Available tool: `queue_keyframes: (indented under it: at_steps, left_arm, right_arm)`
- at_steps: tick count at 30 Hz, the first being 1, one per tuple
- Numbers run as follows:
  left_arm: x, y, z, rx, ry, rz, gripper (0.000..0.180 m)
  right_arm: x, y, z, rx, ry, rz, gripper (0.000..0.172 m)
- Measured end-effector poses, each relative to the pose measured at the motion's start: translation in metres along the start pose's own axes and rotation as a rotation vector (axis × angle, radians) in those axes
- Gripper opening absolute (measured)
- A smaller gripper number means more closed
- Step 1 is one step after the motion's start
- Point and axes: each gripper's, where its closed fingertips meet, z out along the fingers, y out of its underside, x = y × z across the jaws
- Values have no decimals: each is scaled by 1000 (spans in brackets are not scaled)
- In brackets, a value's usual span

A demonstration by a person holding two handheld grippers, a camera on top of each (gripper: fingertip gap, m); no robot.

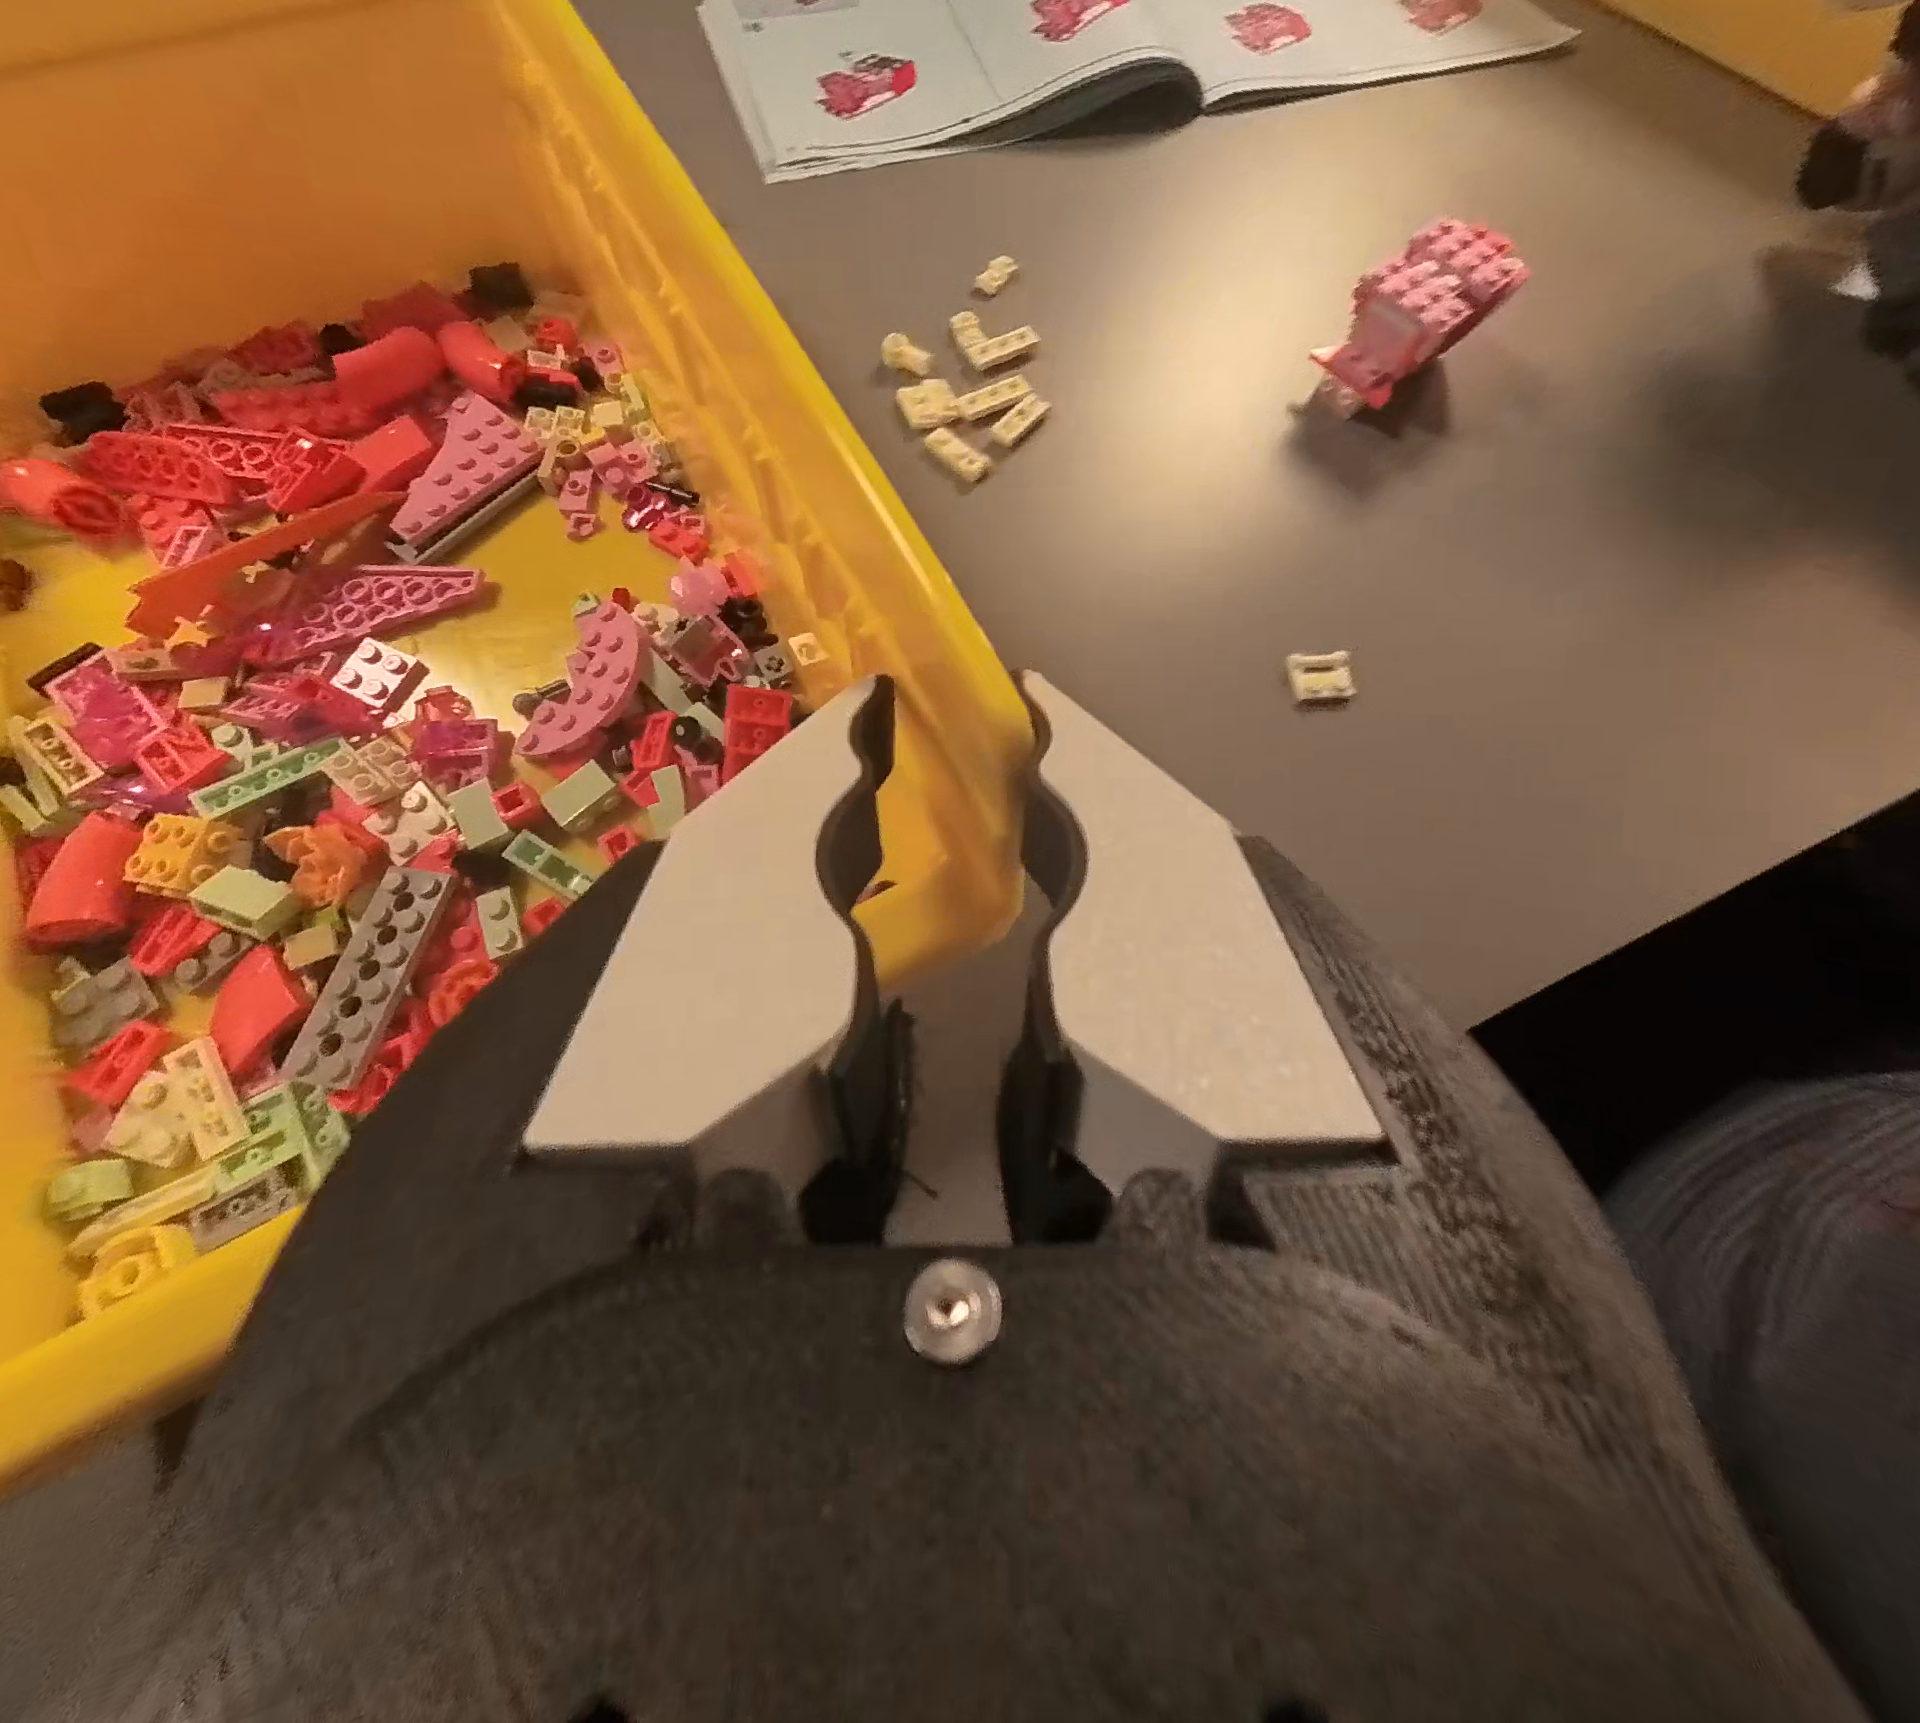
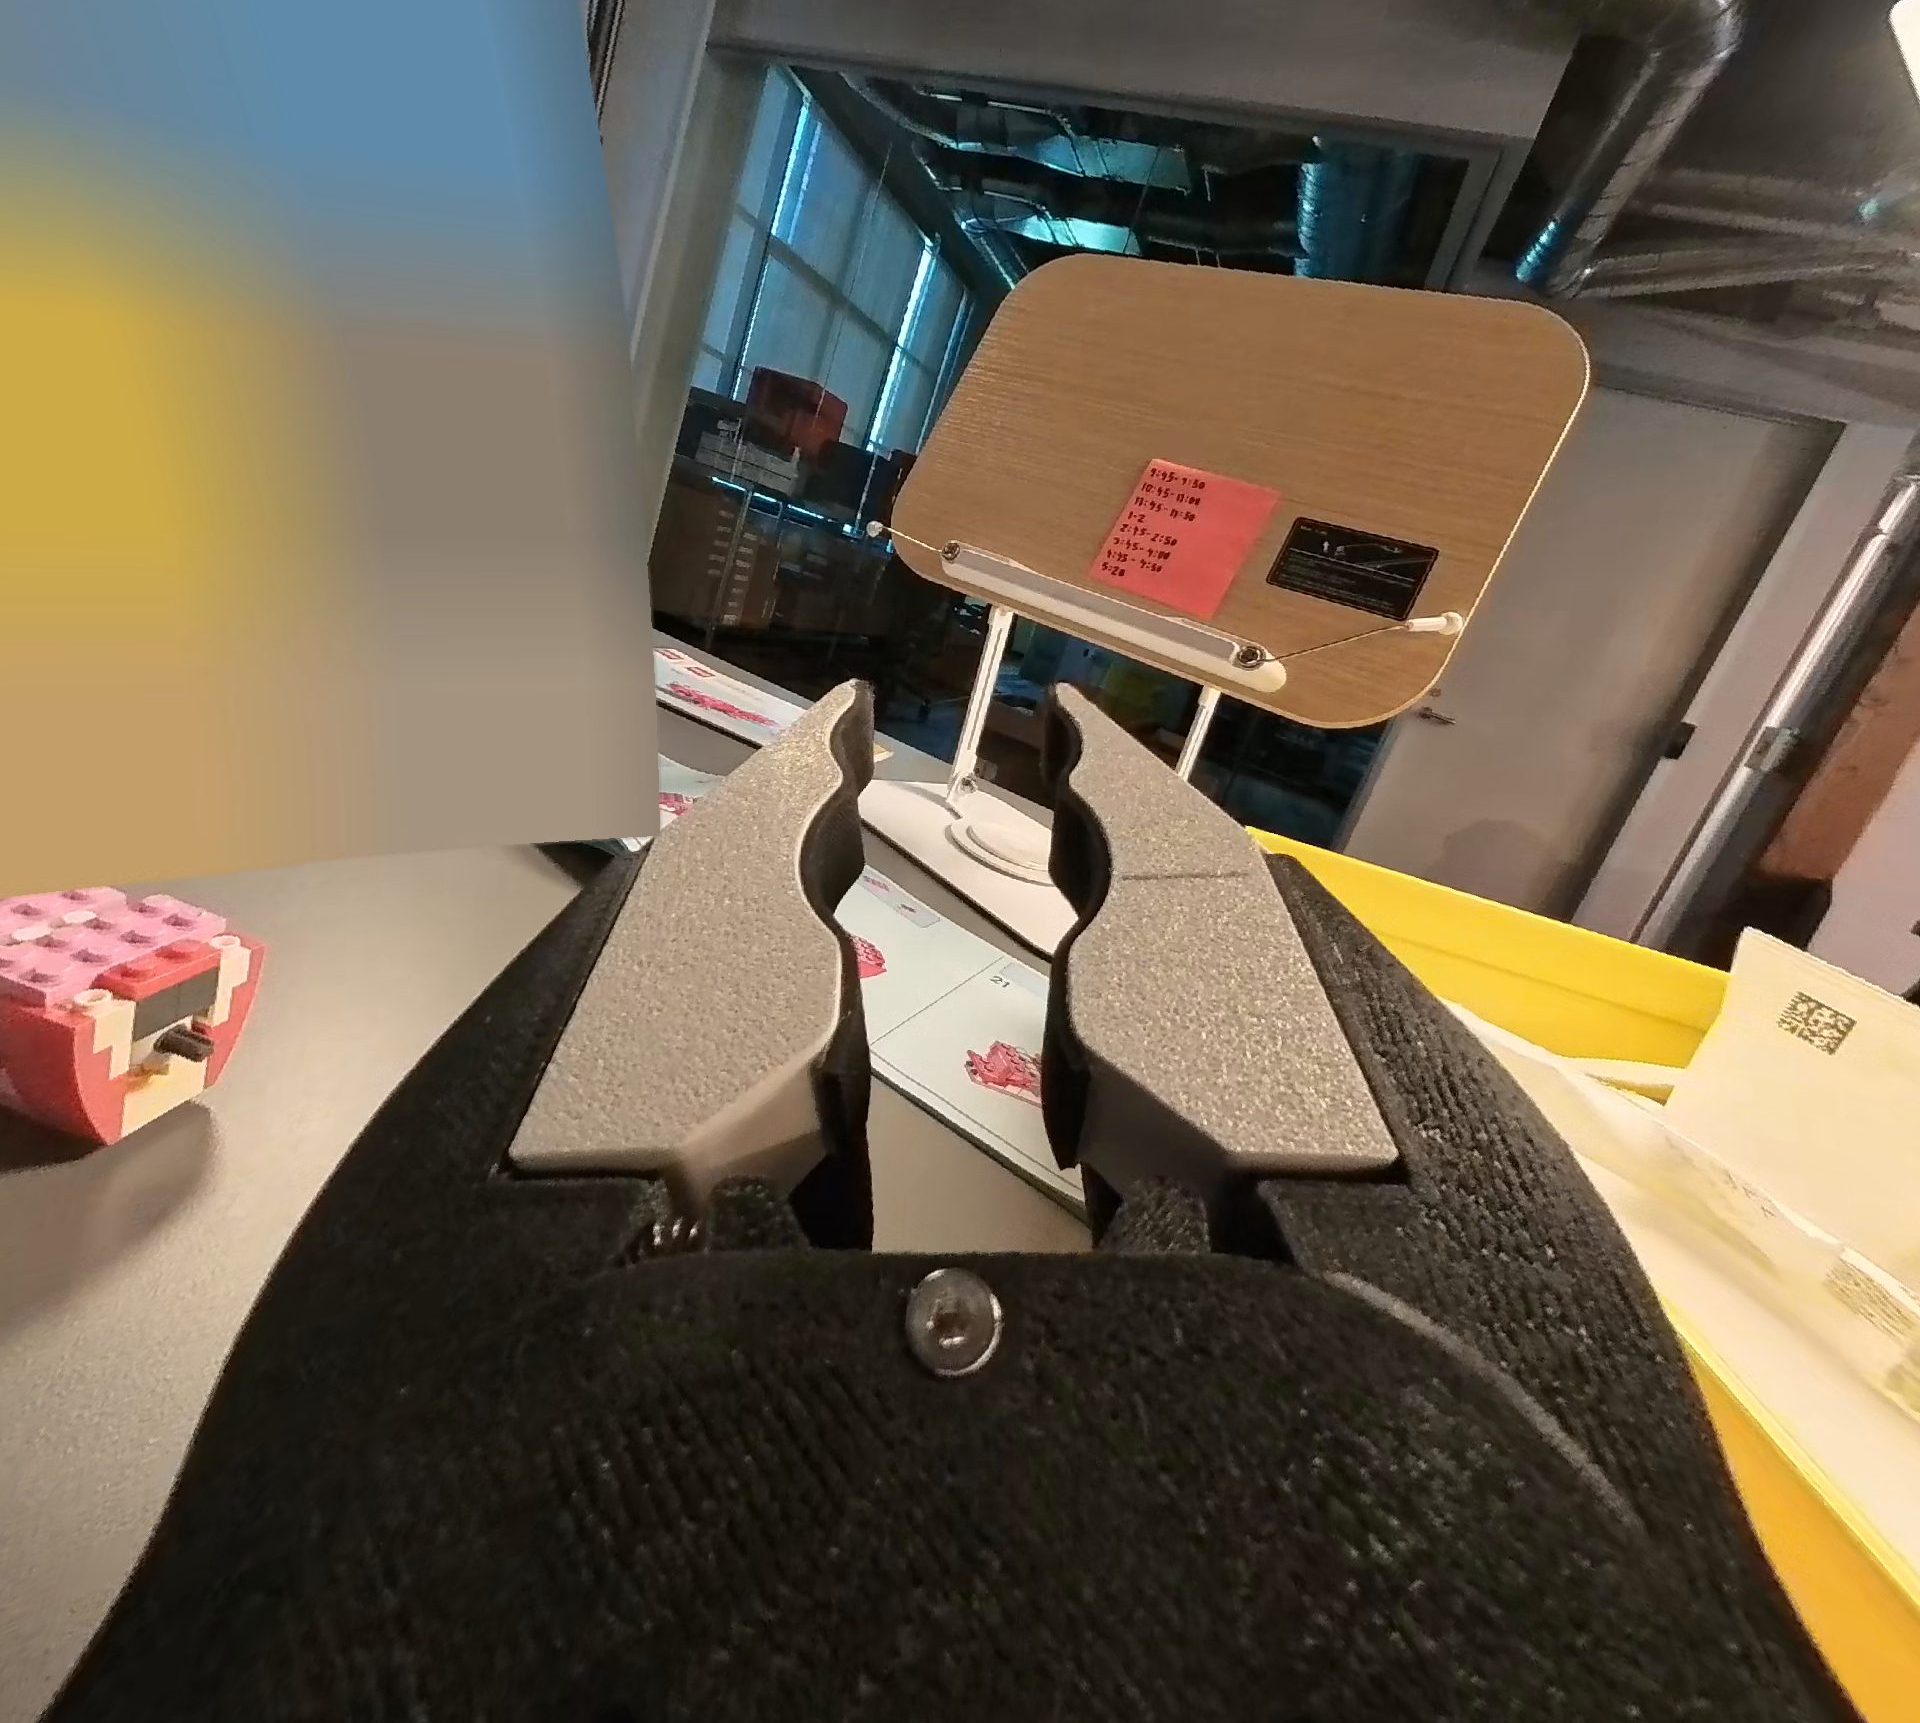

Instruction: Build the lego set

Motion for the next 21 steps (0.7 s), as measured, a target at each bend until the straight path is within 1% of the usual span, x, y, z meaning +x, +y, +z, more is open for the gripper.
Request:
queue_keyframes:
  at_steps: [3, 4, 5, 7, 8, 11, 13, 14, 16, 18, 19, 20, 21]
  left_arm:
    - [18, -5, 6, 31, 86, -30, 25]
    - [24, -9, 5, 50, 136, -45, 32]
    - [25, -15, 1, 83, 164, -66, 45]
    - [11, -34, -14, 180, 170, -100, 63]
    - [0, -45, -26, 244, 167, -121, 67]
    - [-44, -73, -62, 416, 77, -197, 66]
    - [-70, -79, -77, 449, -22, -217, 60]
    - [-76, -78, -79, 433, -50, -203, 54]
    - [-68, -71, -68, 327, -5, -133, 39]
    - [-55, -53, -44, 121, 70, -32, 27]
    - [-52, -42, -32, 13, 89, 38, 24]
    - [-50, -32, -21, -84, 106, 120, 17]
    - [-51, -24, -11, -160, 109, 199, 15]
  right_arm:
    - [-1, 0, 0, -1, -3, 0, 30]
    - [-1, 0, 0, 0, -3, 0, 30]
    - [0, 0, 0, 1, -2, 1, 30]
    - [0, -1, -1, 4, -1, 5, 31]
    - [0, -1, -1, 5, -1, 6, 31]
    - [-1, -1, 0, 3, -5, 6, 31]
    - [-1, 0, 0, -1, -6, 2, 30]
    - [-1, 0, 0, -1, -5, 1, 30]
    - [-1, 1, 0, -4, -4, 3, 30]
    - [-1, 2, 1, -7, -3, 4, 30]
    - [-1, 2, 1, -9, -3, 4, 30]
    - [-1, 3, 1, -10, -3, 4, 30]
    - [-1, 3, 1, -11, -3, 3, 30]
